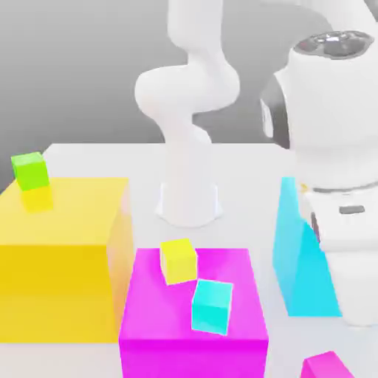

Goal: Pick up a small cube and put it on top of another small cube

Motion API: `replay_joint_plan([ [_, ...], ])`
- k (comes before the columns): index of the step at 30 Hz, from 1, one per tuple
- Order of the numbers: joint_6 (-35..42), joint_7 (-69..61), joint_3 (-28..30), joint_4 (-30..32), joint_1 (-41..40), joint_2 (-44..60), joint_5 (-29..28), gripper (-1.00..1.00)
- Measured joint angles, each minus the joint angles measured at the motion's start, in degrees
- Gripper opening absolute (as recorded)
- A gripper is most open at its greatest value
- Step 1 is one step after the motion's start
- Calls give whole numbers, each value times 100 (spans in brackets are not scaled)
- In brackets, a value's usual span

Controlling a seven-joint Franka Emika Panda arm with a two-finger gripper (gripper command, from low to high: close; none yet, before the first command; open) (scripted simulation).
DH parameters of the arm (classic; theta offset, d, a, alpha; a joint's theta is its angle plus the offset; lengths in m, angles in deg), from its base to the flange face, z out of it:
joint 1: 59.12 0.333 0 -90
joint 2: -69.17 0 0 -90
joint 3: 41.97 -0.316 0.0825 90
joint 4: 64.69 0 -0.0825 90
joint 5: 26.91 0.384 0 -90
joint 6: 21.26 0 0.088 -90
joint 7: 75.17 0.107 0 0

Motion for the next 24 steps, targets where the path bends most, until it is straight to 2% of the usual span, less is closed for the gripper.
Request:
replay_joint_plan([
  [7,-435,-829,-67,-31,213,852,-833,0],
  [11,-1024,-1055,-204,-185,149,1638,-811,0],
  [12,-1138,-1085,-240,-216,121,1788,-777,-100],
  [19,-1123,-1084,-245,-213,119,1773,-785,-100],
  [24,-417,-867,-39,22,193,877,-942,-100],
])
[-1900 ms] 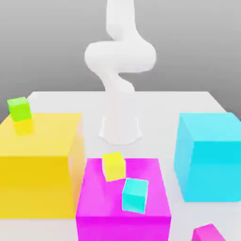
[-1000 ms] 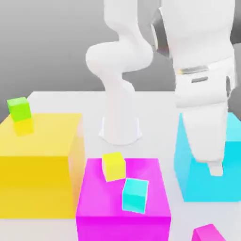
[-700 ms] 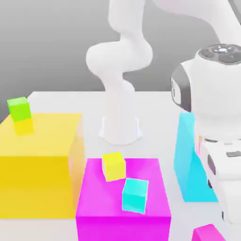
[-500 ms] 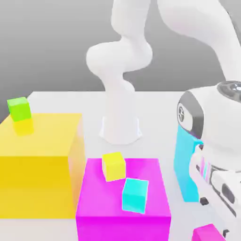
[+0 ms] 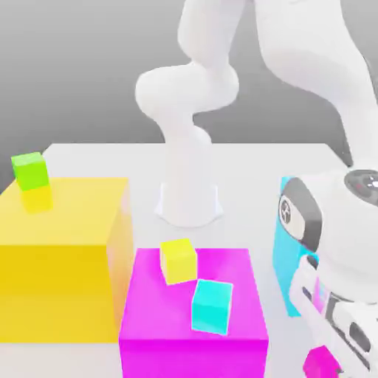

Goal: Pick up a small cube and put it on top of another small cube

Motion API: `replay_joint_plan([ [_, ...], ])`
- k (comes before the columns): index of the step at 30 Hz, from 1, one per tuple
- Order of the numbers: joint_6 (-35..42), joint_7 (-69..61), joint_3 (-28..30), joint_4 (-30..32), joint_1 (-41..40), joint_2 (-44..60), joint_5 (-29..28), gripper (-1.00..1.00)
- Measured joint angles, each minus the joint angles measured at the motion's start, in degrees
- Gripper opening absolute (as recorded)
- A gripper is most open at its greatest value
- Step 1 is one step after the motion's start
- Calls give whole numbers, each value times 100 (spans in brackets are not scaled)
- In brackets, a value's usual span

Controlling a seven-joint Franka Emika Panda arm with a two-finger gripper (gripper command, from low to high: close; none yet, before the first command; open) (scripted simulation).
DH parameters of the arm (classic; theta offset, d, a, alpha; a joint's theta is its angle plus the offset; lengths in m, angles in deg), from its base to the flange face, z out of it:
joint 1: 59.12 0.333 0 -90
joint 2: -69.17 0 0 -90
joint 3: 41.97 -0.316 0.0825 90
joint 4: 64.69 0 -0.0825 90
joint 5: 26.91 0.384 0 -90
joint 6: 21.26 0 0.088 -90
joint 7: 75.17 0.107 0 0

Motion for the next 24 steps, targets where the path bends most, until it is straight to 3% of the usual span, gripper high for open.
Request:
replay_joint_plan([
  [9,894,928,565,688,-240,-1431,-82,-100],
  [17,1391,2268,758,1397,-878,-2857,-942,-100],
  [21,706,2262,815,1665,-858,-2454,-826,-100],
  [22,510,2223,818,1718,-860,-2309,-772,100],
  [24,511,2223,818,1718,-888,-2309,-772,100],
])
